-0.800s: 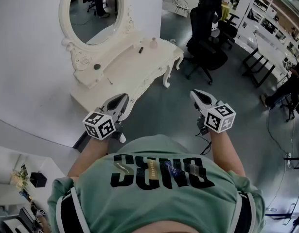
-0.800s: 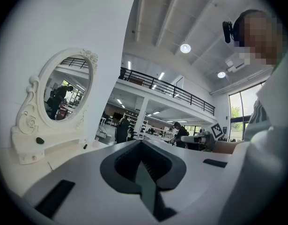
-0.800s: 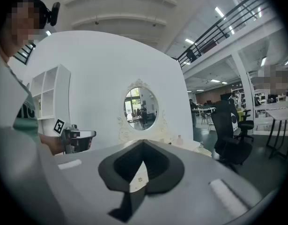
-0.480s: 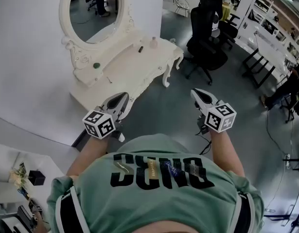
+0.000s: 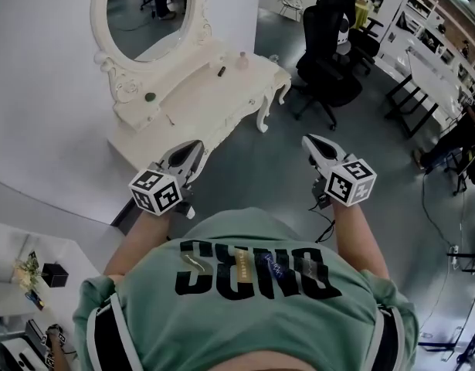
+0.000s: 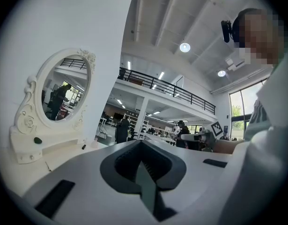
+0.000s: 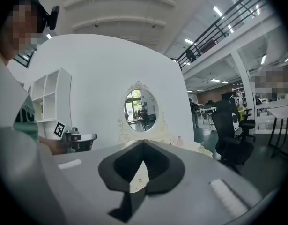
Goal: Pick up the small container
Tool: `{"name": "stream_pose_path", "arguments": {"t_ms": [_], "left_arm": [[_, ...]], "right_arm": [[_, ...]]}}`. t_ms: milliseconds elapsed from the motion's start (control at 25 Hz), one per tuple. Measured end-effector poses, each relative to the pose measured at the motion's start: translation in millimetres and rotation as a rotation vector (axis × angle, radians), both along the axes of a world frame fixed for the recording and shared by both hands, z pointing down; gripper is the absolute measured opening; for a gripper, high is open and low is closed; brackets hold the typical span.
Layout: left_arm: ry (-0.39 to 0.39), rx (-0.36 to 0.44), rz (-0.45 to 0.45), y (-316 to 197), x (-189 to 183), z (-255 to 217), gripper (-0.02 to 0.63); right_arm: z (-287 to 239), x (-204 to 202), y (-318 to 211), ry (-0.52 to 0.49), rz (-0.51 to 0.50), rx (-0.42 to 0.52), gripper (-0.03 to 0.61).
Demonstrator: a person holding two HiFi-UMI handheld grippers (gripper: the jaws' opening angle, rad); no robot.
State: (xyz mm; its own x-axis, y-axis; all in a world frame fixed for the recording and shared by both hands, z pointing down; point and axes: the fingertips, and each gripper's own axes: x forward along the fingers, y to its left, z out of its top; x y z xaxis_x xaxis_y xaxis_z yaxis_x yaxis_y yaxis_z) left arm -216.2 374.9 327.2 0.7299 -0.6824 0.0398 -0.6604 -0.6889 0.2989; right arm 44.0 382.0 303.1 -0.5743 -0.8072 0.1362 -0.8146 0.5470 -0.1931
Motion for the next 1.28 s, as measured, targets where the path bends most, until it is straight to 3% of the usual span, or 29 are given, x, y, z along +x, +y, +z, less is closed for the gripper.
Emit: {"name": "stream_pose_path", "arguments": {"t_ms": [440, 760, 1040, 1280], "left_arm": [[-0.001, 0.037, -0.011, 2, 53, -16, -0.002], [-0.007, 0.017, 0.006, 23, 103, -3, -0.001], [-0.019, -0.012, 0.006, 9, 101, 11, -0.002], [-0.008, -0.030, 0.046, -47, 92, 26, -0.002]], "right_arm": [[-15, 47, -1, 0.022, 0.013, 0.019, 0.009], [-9, 81, 12, 0.023, -0.007, 0.018, 0.009], [9, 79, -6, 0.018, -0.015, -0.012, 0.009], [21, 59, -58, 0.029, -0.007, -0.024, 0.009]]}}
